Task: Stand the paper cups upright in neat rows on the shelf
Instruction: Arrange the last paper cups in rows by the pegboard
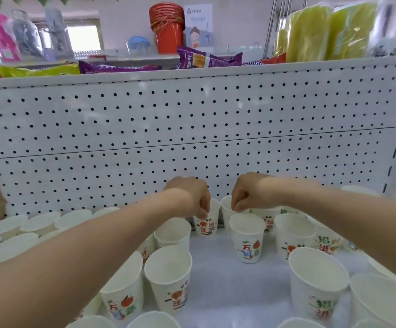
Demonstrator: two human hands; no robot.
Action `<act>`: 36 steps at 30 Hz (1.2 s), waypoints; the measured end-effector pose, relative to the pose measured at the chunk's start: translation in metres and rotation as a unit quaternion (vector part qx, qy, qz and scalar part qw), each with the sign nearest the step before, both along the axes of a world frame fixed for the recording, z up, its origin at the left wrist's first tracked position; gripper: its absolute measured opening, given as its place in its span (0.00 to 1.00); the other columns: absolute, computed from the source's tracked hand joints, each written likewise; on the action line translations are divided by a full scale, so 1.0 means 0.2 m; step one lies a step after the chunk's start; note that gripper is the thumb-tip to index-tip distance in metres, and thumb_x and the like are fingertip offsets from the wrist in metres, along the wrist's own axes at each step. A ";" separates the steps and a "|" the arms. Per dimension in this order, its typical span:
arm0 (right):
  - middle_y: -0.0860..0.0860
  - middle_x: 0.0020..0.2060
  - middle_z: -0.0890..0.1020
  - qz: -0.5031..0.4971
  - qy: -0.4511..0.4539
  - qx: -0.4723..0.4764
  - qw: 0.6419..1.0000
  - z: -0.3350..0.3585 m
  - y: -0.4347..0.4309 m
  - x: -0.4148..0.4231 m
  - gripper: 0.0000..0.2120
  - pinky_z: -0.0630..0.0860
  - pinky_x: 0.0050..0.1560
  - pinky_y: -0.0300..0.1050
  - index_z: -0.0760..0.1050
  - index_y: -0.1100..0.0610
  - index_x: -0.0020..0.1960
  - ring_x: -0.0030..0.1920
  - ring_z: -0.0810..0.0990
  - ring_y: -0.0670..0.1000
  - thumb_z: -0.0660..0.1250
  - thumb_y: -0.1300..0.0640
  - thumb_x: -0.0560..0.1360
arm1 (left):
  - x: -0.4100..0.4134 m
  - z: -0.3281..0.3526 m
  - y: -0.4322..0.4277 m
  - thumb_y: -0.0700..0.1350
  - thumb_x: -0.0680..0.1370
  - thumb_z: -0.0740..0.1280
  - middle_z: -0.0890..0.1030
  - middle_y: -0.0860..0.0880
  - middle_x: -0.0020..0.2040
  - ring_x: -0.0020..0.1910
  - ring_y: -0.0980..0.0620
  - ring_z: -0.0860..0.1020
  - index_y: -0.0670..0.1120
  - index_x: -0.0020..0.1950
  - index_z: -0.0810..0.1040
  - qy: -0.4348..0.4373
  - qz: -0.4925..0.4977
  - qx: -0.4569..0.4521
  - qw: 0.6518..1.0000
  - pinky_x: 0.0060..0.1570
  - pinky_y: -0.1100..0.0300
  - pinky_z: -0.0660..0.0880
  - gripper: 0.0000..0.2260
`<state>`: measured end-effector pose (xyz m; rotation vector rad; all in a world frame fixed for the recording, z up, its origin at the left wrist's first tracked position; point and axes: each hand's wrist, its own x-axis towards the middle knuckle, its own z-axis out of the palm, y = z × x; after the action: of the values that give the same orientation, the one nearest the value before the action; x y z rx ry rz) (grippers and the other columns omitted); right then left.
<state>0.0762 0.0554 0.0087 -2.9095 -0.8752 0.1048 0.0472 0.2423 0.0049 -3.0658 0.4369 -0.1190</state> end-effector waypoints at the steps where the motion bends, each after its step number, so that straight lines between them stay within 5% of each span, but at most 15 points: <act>1: 0.44 0.46 0.84 0.005 0.000 0.002 1.000 0.00 0.00 0.01 0.06 0.79 0.51 0.45 0.83 0.50 0.51 0.47 0.82 0.47 0.70 0.54 0.75 | 0.00 0.00 0.00 0.52 0.71 0.75 0.84 0.59 0.45 0.43 0.56 0.79 0.54 0.47 0.84 0.003 0.001 -0.002 1.000 0.41 0.62 0.73 0.07; 6: 0.45 0.46 0.84 0.026 -0.042 0.080 0.996 0.04 -0.09 -0.03 0.05 0.79 0.49 0.44 0.84 0.51 0.49 0.44 0.81 0.45 0.69 0.55 0.75 | -0.09 0.04 -0.02 0.55 0.73 0.72 0.81 0.60 0.48 0.48 0.60 0.78 0.55 0.52 0.81 -0.025 -0.049 -0.103 0.993 0.48 0.62 0.75 0.09; 9: 0.42 0.40 0.84 0.020 -0.034 0.113 0.993 0.11 -0.24 -0.16 0.04 0.77 0.43 0.43 0.84 0.49 0.44 0.40 0.80 0.42 0.70 0.52 0.75 | -0.21 0.08 -0.07 0.53 0.73 0.73 0.82 0.61 0.46 0.47 0.65 0.77 0.55 0.49 0.83 0.028 -0.123 -0.198 0.972 0.47 0.70 0.73 0.07; 13: 0.40 0.36 0.84 -0.021 0.038 0.042 0.998 0.11 -0.41 -0.29 0.07 0.80 0.47 0.46 0.84 0.46 0.39 0.40 0.81 0.43 0.72 0.43 0.71 | -0.27 0.03 -0.17 0.52 0.71 0.75 0.80 0.62 0.46 0.49 0.63 0.76 0.55 0.54 0.83 0.076 -0.143 -0.130 0.978 0.45 0.74 0.68 0.12; 19: 0.47 0.34 0.83 -0.035 0.048 -0.024 0.998 -0.01 -0.37 -0.35 0.12 0.74 0.36 0.40 0.82 0.52 0.37 0.33 0.77 0.45 0.71 0.44 0.72 | -0.22 -0.02 -0.22 0.47 0.72 0.74 0.84 0.58 0.45 0.44 0.59 0.81 0.53 0.50 0.85 0.075 -0.142 -0.068 0.985 0.51 0.56 0.79 0.07; 30: 0.45 0.33 0.82 0.031 0.001 0.023 0.999 -0.06 -0.10 -0.34 0.09 0.72 0.34 0.42 0.82 0.51 0.40 0.32 0.76 0.44 0.70 0.47 0.73 | -0.31 0.01 0.05 0.45 0.72 0.75 0.82 0.62 0.39 0.40 0.65 0.79 0.54 0.47 0.85 0.102 -0.091 -0.072 0.988 0.42 0.71 0.72 0.06; 36: 0.44 0.39 0.84 0.033 0.001 0.014 0.999 -0.08 -0.06 -0.32 0.08 0.79 0.43 0.47 0.83 0.49 0.44 0.39 0.81 0.45 0.70 0.46 0.73 | -0.31 0.01 0.03 0.46 0.72 0.75 0.82 0.61 0.40 0.41 0.64 0.79 0.54 0.49 0.84 0.075 -0.093 -0.056 0.991 0.50 0.64 0.76 0.07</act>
<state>0.0112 0.0427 -0.0067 -2.8544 -0.9645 0.1005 -0.0151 0.2492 0.0059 -3.1496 0.7485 0.0860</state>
